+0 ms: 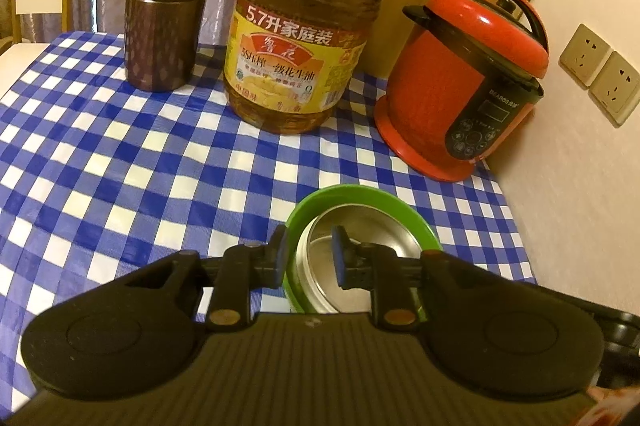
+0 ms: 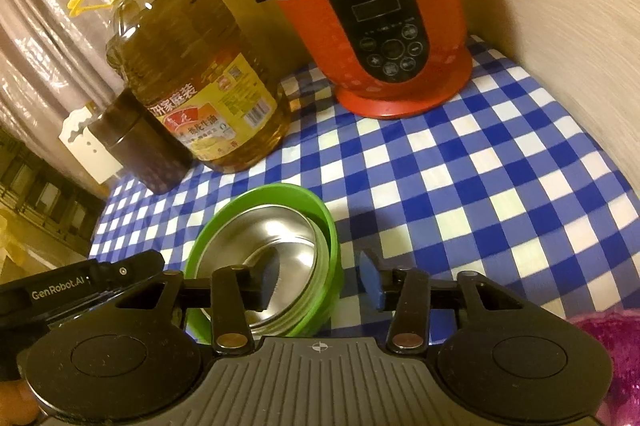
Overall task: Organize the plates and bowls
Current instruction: 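Lower the steel bowl into the white bowl and open both grippers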
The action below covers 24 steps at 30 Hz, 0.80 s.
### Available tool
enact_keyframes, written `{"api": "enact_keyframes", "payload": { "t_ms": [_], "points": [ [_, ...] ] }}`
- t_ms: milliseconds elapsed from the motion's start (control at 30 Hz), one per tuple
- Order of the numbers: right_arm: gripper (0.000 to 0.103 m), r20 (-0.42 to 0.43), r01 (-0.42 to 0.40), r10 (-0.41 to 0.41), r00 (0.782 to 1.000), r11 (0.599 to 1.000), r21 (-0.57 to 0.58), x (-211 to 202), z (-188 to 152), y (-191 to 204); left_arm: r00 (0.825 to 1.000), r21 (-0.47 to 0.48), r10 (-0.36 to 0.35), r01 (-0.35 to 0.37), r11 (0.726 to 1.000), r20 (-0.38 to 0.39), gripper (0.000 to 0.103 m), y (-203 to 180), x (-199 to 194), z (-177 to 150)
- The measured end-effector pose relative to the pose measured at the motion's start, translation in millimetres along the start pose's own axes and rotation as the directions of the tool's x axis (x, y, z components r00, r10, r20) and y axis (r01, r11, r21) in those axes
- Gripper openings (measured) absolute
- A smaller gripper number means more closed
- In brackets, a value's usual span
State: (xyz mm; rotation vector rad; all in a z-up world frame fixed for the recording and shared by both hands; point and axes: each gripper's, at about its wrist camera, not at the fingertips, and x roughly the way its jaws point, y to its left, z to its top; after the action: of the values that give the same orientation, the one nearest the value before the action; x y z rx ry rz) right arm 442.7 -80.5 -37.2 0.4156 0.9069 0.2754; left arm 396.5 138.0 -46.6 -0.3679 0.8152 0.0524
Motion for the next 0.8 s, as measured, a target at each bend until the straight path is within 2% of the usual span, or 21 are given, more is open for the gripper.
{"api": "enact_keyframes", "payload": {
  "t_ms": [100,167,367,533,800],
  "points": [
    [0.052,0.009,0.001,-0.001,1.0,1.0,0.017,-5,-2,-2,1.0,-0.014,0.001,-0.001,1.0,-0.002,0.025,3,-2,-3],
    [0.055,0.013,0.001,-0.001,1.0,0.999,0.032,-8,-3,-4,1.0,-0.033,0.002,-0.002,0.999,-0.004,0.032,6,-3,-6],
    [0.061,0.055,-0.02,0.013,0.998,0.991,0.133,-21,-11,-14,1.0,-0.111,-0.02,0.021,0.994,0.008,0.039,16,-6,-14],
    [0.064,0.103,-0.031,0.006,0.995,0.972,0.235,-27,-24,-27,0.999,-0.154,-0.035,0.038,0.987,0.02,0.043,22,-3,-21],
    [0.065,0.15,-0.05,0.009,0.989,0.961,0.272,-18,-37,-35,0.997,-0.211,-0.059,0.066,0.975,0.043,0.048,33,9,-32]
  ]
}}
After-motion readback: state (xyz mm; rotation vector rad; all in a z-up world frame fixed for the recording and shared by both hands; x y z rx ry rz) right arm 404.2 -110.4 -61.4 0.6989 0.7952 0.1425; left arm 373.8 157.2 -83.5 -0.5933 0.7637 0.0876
